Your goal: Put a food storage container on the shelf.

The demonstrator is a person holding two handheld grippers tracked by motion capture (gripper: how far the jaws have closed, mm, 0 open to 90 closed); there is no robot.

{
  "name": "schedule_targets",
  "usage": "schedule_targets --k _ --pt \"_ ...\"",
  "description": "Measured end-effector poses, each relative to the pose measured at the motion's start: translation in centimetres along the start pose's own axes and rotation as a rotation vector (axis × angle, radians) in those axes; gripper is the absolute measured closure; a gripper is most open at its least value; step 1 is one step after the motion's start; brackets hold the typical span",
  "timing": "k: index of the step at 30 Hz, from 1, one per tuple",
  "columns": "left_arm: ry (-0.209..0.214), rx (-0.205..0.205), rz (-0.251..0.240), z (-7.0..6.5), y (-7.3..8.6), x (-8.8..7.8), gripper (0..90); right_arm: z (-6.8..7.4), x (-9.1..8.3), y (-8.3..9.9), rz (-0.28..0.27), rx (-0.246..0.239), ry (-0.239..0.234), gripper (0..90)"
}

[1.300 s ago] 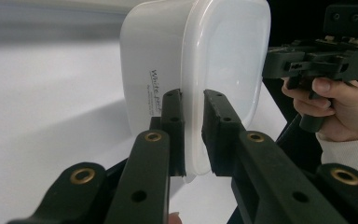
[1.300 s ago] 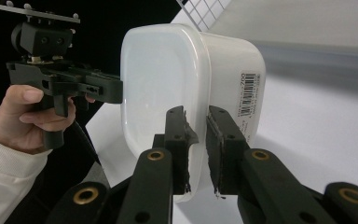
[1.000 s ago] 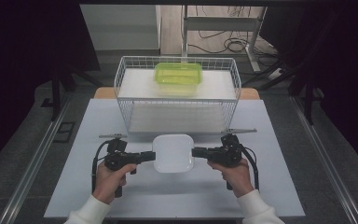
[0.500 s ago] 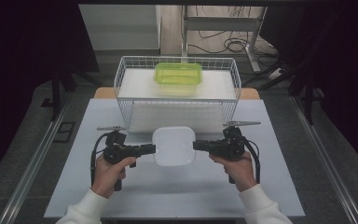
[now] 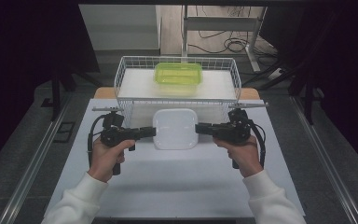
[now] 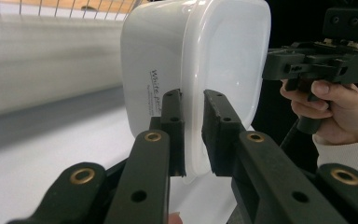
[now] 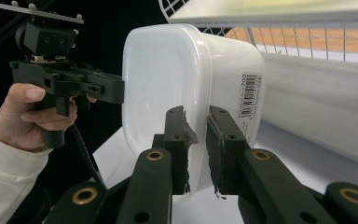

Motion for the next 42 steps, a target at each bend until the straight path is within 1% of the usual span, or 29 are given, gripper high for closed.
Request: schedule_targets --k 6,12,15,19,26,28,29,33,37,42 --pt "-0.004 0.012 -0.015 -0.3 -1.5 -0.4 79.1 0.5 -0.3 -1.5 -0.011 -0.009 0.0 78.0" --pt "-0.003 0.035 -0.027 -0.8 -3.2 -1.0 79.4 0.8 -0.6 -2.9 -0.029 -0.01 -0.005 77.8" --pt "-0.003 0.055 -0.038 -1.2 -4.4 -1.4 79.6 1.0 -0.8 -3.8 -0.045 -0.017 -0.009 77.8" --pt "-0.007 0.071 -0.043 -1.5 -6.0 -1.8 79.7 1.6 -1.2 -5.2 -0.054 -0.03 -0.016 77.8" --pt "-0.023 0.081 -0.06 -1.4 -8.5 -2.4 79.4 2.2 -1.3 -8.0 -0.073 -0.039 -0.028 77.9" --pt "-0.035 0.1 -0.066 -1.5 -9.3 -2.6 79.5 2.4 -1.3 -8.7 -0.076 -0.047 -0.025 78.0" --pt "-0.037 0.103 -0.069 -1.5 -9.8 -2.8 79.5 2.5 -1.3 -9.0 -0.081 -0.049 -0.026 78.0" --pt "-0.042 0.103 -0.078 -1.1 -11.2 -2.9 79.3 2.8 -1.2 -10.3 -0.093 -0.056 -0.026 78.0" --pt "-0.038 0.108 -0.084 -0.6 -12.4 -2.8 79.2 2.8 -1.1 -11.6 -0.101 -0.06 -0.02 78.0" --pt "-0.025 0.095 -0.085 0.2 -13.7 -2.3 79.0 2.6 -1.0 -12.9 -0.107 -0.061 -0.011 78.0"
Point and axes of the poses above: each handheld gripper's, and its own axes: x roughly forward along the jaws, y roughly out of its underside, z roughly to its left, the point moved 5 cm from there along x, roughly forward along the jaws, and after that the axes turned 7 degrees about x, right-handed, at the moved point
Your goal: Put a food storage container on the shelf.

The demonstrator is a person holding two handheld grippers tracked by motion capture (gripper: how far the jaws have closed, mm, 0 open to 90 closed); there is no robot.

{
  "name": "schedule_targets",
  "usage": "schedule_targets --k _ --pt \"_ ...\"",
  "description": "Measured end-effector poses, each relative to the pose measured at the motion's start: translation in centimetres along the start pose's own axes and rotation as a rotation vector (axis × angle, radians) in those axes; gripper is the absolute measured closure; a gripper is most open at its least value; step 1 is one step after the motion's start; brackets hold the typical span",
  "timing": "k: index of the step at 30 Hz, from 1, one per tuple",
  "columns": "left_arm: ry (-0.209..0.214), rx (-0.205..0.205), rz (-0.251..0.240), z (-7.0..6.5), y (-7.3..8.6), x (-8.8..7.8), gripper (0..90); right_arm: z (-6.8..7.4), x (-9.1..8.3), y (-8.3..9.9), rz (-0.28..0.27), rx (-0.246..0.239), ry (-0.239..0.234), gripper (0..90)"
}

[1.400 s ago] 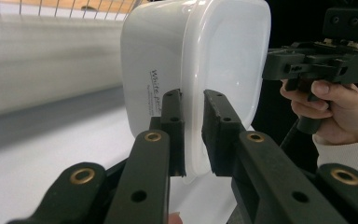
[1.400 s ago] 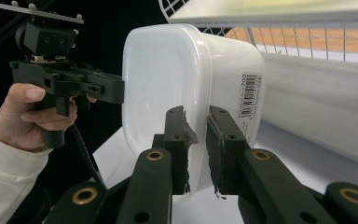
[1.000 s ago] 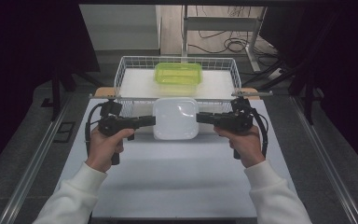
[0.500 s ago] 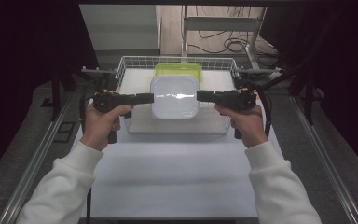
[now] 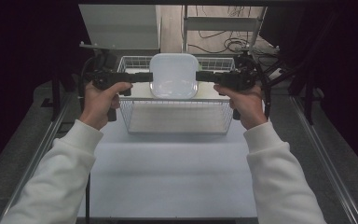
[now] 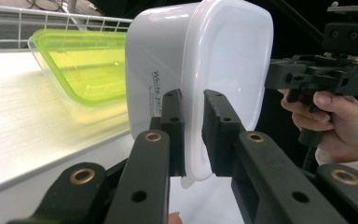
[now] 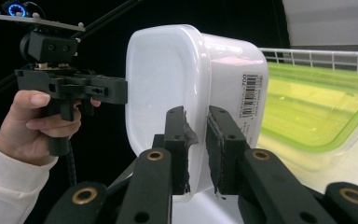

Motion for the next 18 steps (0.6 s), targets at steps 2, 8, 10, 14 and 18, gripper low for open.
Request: schedule_targets --k 2,8,10,14,18 --pt "0.001 0.002 0.003 0.2 -0.4 0.2 79.0 -0.3 0.1 -0.4 -0.005 0.004 0.0 78.0" --pt "0.001 -0.001 0.008 1.1 -1.5 1.0 79.0 -1.2 0.5 -1.2 -0.012 0.022 0.005 78.1" --pt "-0.001 -0.001 0.009 1.3 -1.9 1.2 79.0 -1.4 0.6 -1.5 -0.013 0.026 0.007 78.1" --pt "0.001 0.005 0.021 1.9 -2.9 1.7 79.1 -2.3 1.0 -2.3 -0.015 0.037 0.021 78.0" --pt "0.009 -0.013 0.015 2.8 -3.6 2.3 79.2 -3.1 1.5 -3.1 -0.012 0.046 0.028 77.9"
Point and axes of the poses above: each handheld gripper's, and its own axes: x roughly forward along the jaws, y roughly out of its underside, z roughly to its left, the point moved 5 cm from there along x, roughly forward along the jaws, and after that the axes turned 7 degrees about x, right-handed, at the moved point
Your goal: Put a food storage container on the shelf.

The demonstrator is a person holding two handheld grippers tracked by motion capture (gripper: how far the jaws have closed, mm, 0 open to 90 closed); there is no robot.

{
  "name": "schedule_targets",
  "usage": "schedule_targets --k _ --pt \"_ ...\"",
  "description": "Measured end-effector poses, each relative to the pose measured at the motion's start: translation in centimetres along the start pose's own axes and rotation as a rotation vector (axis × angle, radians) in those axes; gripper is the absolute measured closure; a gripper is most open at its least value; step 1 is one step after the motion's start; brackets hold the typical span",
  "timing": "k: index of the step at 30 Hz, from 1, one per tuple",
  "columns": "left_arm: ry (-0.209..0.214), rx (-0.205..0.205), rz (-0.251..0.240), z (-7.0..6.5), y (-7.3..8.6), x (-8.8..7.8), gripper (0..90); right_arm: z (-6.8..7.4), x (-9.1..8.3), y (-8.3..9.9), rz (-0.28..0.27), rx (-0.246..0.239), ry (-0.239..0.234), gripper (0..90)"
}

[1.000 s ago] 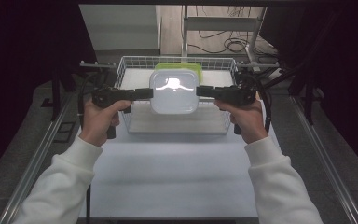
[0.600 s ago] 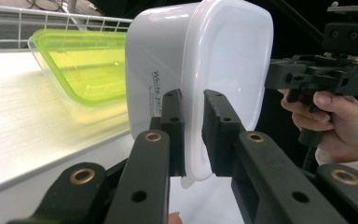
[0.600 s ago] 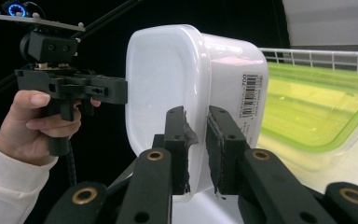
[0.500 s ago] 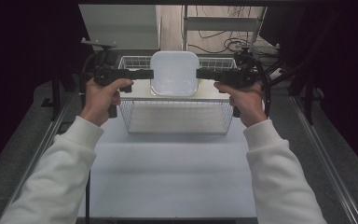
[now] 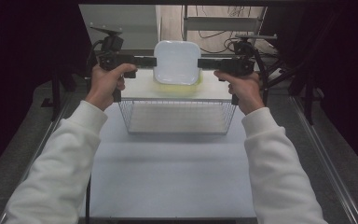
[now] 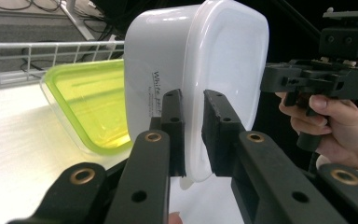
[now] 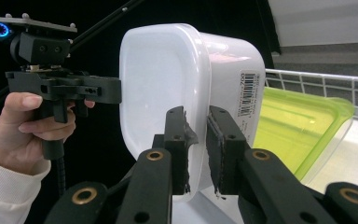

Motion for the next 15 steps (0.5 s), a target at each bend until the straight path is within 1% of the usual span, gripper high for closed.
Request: schedule_targets --k 2,3,4,6,10,12,15 --pt "0.003 -0.009 -0.001 0.4 -0.2 0.3 79.2 -0.2 0.3 -0.3 0.005 0.007 0.005 77.9" --pt "0.0 -0.013 -0.002 0.7 -0.2 0.4 79.2 -0.5 0.4 -0.5 0.0 0.004 0.008 77.9" --pt "-0.005 -0.017 0.0 0.9 -0.3 0.6 79.2 -0.6 0.6 -0.6 0.004 0.013 0.014 77.8" --pt "-0.006 -0.035 -0.002 1.4 -0.4 0.9 79.2 -1.0 1.1 -0.8 0.015 0.017 0.03 77.7" --pt "0.0 -0.06 -0.002 2.3 -0.5 1.5 79.1 -1.6 1.6 -1.3 0.021 0.027 0.043 77.7" --pt "0.0 -0.074 -0.002 2.5 -0.4 1.8 79.1 -1.8 1.8 -1.5 0.026 0.03 0.053 77.6" --pt "0.003 -0.072 0.003 2.6 -0.3 1.9 79.1 -1.9 1.8 -1.5 0.034 0.027 0.063 77.6"
Point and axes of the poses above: each handheld gripper's, and its own axes: x roughly forward along the jaws, y roughly out of its underside, z roughly to its left, the point moved 5 cm from there along x, roughly forward along the jaws, and after that the axes turned 7 degrees about x, right-handed, at the moved point
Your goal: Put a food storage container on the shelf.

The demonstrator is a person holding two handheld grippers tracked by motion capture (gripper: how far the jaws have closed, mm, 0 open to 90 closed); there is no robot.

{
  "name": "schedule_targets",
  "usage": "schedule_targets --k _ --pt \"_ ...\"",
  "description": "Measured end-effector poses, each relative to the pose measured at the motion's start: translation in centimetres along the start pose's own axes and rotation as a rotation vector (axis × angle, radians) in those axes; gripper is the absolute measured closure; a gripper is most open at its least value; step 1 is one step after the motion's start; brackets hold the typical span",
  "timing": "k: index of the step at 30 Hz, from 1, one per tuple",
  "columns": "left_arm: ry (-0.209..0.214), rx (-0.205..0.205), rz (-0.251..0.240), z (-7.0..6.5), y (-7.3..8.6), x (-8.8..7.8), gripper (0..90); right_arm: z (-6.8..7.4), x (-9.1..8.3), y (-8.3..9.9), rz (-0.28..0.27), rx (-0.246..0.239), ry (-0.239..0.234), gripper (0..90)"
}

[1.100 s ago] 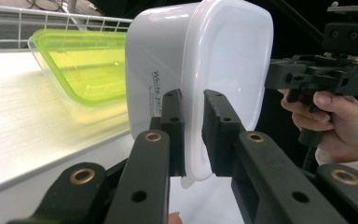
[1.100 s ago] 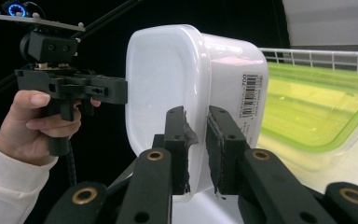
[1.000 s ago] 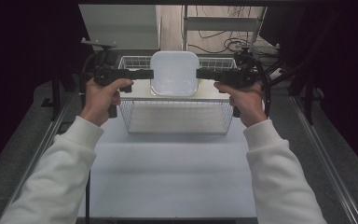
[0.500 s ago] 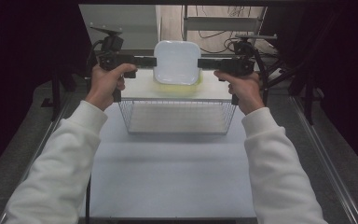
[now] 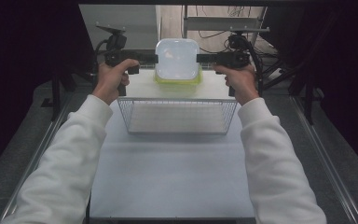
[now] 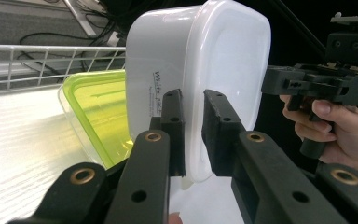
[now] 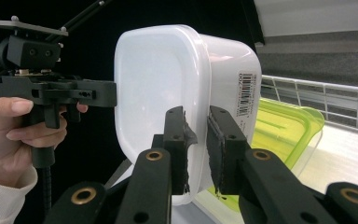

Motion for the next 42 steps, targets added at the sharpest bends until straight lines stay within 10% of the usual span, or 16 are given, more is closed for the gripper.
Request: schedule_targets --k 12,26,35,42 --pt "0.008 -0.051 0.018 0.9 0.0 0.7 78.9 -1.0 0.5 0.2 0.017 0.057 -0.002 77.4" --pt "0.09 -0.24 -0.007 3.5 -1.2 1.9 79.0 -2.7 1.7 -1.2 0.055 0.234 -0.018 73.4" --pt "0.076 -0.28 -0.002 4.2 -1.4 2.6 74.8 -4.2 2.9 -1.9 0.037 0.354 -0.005 71.9" --pt "0.064 -0.255 -0.01 4.1 -1.3 2.8 70.4 -4.5 3.1 -1.9 0.029 0.36 -0.007 70.1"
Point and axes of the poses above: each handheld gripper's, and its own axes: x roughly forward along the jaws, y roughly out of its underside, z roughly to its left, the point moved 5 cm from there along x, roughly forward along the jaws, and after that the axes turned 7 degrees about x, right-handed, at the moved point
